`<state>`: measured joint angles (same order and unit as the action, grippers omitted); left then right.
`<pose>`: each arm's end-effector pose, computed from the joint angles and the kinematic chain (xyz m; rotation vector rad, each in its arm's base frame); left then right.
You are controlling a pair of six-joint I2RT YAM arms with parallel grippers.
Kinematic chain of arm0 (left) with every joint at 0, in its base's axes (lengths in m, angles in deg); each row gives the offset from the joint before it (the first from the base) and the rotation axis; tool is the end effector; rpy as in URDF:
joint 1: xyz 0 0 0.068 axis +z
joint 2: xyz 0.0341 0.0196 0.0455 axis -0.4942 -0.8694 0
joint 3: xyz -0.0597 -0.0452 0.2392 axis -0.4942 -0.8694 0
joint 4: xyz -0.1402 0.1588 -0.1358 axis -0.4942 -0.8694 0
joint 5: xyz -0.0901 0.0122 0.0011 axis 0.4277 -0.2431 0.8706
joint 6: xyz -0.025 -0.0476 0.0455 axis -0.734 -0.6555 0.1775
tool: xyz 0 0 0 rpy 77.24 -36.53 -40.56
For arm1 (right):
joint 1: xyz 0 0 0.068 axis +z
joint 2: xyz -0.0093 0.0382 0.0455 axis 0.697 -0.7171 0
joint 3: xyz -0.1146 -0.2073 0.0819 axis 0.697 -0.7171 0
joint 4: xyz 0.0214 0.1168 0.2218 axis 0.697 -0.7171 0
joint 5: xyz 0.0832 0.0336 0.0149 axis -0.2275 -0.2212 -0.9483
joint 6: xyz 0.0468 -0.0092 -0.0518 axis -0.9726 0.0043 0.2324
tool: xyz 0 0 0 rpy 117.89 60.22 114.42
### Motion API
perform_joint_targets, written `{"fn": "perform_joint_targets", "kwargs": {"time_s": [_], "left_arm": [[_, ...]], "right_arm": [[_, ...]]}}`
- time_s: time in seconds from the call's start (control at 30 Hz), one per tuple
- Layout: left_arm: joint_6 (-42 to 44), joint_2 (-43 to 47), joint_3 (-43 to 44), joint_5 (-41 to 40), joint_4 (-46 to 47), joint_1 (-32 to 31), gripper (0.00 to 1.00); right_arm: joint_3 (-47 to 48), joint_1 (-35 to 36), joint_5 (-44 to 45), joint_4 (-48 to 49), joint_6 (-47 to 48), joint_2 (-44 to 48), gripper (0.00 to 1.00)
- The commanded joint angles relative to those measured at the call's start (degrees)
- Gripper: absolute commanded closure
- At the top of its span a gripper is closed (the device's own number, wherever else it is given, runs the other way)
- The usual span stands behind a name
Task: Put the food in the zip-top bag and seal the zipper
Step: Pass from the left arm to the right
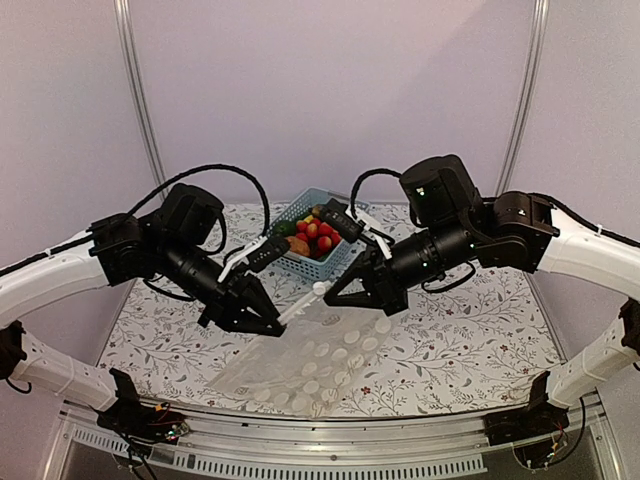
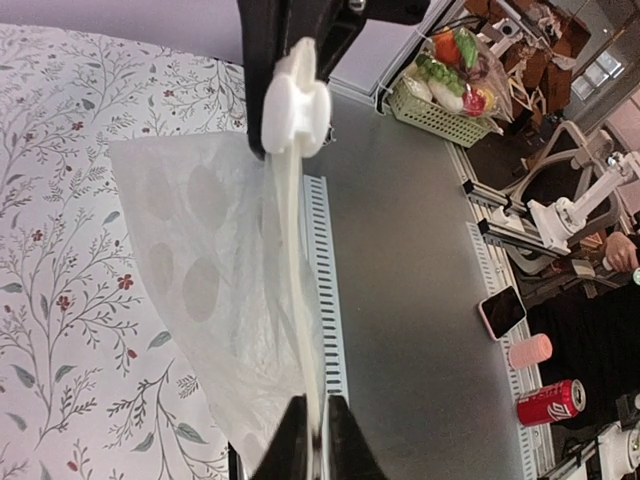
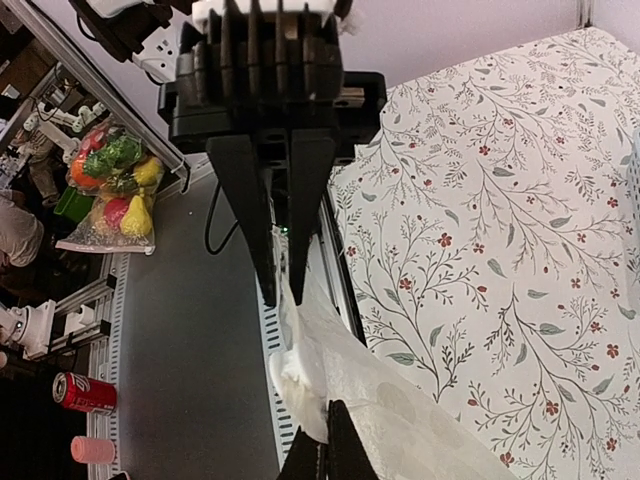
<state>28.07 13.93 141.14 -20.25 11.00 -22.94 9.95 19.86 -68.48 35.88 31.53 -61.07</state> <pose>0.1202 -0.2281 0.3002 1.5194 1.8885 -1.4045 0.1177 0.2988 0.3454 -1.3440 1.9287 1.1627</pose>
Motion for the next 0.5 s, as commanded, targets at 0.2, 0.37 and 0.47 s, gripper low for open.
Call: {"fn": "perform_joint_targets", "kwargs": {"time_s": [0.2, 0.37, 0.47], "left_arm": [[-7.8, 1.4, 2.0, -7.8, 12.1, -0.8, 0.12], [-8.4, -0.1, 4.9, -10.2, 14.5, -1.0, 0.14], [-8.8, -1.8, 5.9, -10.6, 15.5, -2.1, 0.20]], "right_arm": [[-0.2, -0.2, 0.9, 0.6, -1.6, -0.1, 1.00], [-0.1, -0.2, 2.2, 0.3, -2.7, -0.1, 1.00], [-0.1, -0.2, 2.5, 0.3, -3.1, 0.0, 1.00]]}}
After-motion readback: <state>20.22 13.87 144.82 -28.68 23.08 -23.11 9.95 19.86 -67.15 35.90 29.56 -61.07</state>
